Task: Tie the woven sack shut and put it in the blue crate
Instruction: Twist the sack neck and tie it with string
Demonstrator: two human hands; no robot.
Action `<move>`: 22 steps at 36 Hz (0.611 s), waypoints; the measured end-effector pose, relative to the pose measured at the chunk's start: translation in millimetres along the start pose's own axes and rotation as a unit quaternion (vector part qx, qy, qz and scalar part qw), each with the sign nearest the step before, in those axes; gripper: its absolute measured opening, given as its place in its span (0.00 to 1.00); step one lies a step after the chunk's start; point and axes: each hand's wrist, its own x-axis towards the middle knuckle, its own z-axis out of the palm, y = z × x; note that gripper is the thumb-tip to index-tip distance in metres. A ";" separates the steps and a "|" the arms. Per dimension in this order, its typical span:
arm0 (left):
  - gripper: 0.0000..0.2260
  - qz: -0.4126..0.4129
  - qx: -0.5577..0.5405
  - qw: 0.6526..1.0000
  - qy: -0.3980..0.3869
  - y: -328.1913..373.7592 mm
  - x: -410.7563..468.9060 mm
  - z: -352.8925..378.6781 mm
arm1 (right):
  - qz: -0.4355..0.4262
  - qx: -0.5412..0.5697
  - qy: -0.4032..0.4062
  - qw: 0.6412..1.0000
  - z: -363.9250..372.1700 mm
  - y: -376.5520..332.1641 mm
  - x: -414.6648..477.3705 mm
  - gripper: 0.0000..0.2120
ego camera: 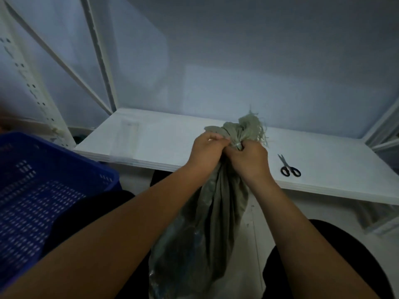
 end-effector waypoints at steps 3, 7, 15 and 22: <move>0.07 -0.017 -0.046 0.999 0.000 8.8 5.5 2.0 | 0.011 0.014 0.017 1.000 -1.2 3.1 11.8 0.14; 0.07 -0.041 -0.025 0.999 0.019 8.6 8.0 -4.4 | 0.031 0.031 0.029 0.999 -2.7 5.1 20.8 0.14; 0.10 -0.074 0.024 0.996 0.036 8.3 7.5 -2.0 | 0.025 0.098 0.040 0.994 11.3 -9.3 33.1 0.15; 0.11 -0.079 -0.089 0.986 0.115 21.7 -0.5 11.2 | 0.023 0.144 0.048 0.988 17.2 -25.3 35.2 0.19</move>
